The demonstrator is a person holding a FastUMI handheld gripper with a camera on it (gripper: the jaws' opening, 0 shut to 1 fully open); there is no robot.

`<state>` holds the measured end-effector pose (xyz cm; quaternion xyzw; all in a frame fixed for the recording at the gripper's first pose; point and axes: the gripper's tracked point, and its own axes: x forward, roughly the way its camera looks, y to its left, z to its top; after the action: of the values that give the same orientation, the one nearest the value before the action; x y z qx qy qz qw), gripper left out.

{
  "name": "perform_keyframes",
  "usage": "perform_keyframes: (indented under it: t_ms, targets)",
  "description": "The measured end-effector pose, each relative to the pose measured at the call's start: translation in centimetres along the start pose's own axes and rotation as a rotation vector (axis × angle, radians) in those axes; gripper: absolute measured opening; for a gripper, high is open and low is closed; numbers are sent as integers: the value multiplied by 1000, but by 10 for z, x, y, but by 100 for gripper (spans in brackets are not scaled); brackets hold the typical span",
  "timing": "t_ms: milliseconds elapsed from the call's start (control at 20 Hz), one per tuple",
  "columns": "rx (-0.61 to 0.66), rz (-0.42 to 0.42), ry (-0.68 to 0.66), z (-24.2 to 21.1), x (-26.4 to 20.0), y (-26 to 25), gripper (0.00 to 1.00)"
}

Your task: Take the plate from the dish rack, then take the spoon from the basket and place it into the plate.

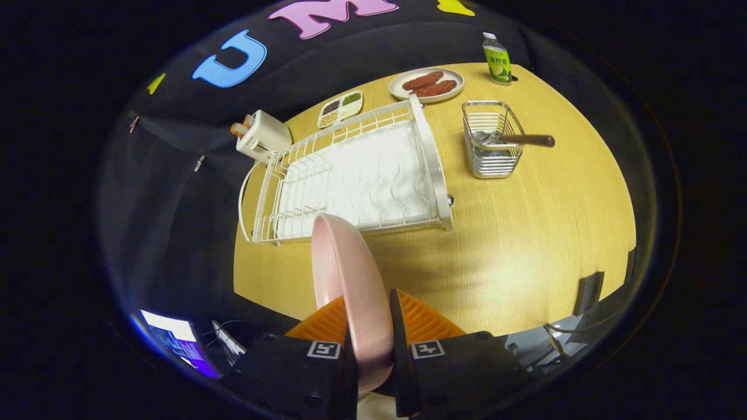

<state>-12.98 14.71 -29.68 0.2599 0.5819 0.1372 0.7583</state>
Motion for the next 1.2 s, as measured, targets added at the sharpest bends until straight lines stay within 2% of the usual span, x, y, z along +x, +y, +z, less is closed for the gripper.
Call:
perform_keyframes:
  t_ms: [350,700,950,1100,1150,1200]
  targets:
    - [68,29,26,-21,49,-19,29]
    - [107,38,0,-16,67,-32,30]
    - [82,-13,-24,-17,72,-54,39]
    - [53,-70,-36,-17,74,-70,42]
    - [47,-67,-45,-17,74,-71,43]
    - [45,-53,-66,-13,71,-69,48]
